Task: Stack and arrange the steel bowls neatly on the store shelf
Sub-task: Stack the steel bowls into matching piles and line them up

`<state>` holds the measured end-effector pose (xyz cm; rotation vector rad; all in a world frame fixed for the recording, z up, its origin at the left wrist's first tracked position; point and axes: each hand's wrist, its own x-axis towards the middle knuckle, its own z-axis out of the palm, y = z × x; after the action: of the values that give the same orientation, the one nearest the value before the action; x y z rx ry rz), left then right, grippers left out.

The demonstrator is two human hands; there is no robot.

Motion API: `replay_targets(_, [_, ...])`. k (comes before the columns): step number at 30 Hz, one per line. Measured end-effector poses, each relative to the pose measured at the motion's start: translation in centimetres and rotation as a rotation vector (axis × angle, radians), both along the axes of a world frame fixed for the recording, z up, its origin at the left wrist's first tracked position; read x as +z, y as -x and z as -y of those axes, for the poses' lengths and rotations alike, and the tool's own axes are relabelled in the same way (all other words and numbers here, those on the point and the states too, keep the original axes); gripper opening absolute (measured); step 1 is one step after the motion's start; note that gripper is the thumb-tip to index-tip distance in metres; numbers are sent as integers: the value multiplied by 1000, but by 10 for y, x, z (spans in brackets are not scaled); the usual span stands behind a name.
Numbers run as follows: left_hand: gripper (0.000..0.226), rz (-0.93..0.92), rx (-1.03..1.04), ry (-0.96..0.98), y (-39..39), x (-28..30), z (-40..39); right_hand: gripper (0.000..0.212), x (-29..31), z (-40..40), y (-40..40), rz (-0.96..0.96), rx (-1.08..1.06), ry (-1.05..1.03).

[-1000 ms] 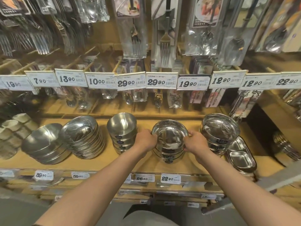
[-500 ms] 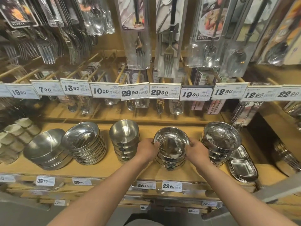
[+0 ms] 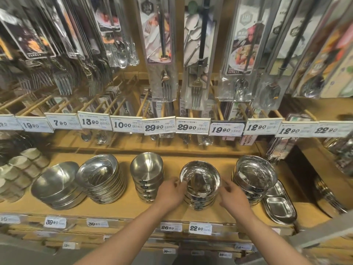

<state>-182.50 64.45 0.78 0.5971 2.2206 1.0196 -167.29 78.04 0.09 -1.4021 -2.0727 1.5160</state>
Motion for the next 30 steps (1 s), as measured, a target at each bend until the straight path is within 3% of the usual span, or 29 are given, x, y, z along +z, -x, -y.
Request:
replay_targets(4, [33, 39, 68, -119, -6, 8, 39, 45, 0, 7, -36, -67, -25, 53])
replay_targets(7, [15, 94, 235, -230, -7, 11, 61, 35, -2, 9, -58, -114, -51, 118])
replay_targets(12, [12, 124, 392, -343, -19, 11, 95, 32, -9, 14, -69, -154, -19, 140])
replay_targets(18, [12, 123, 545, -314, -40, 12, 145, 23, -17, 34, -67, -234, 40, 218])
replay_targets(30, [15, 113, 629, -342, -21, 21, 224, 18, 1, 98, -14, -216, 269, 234])
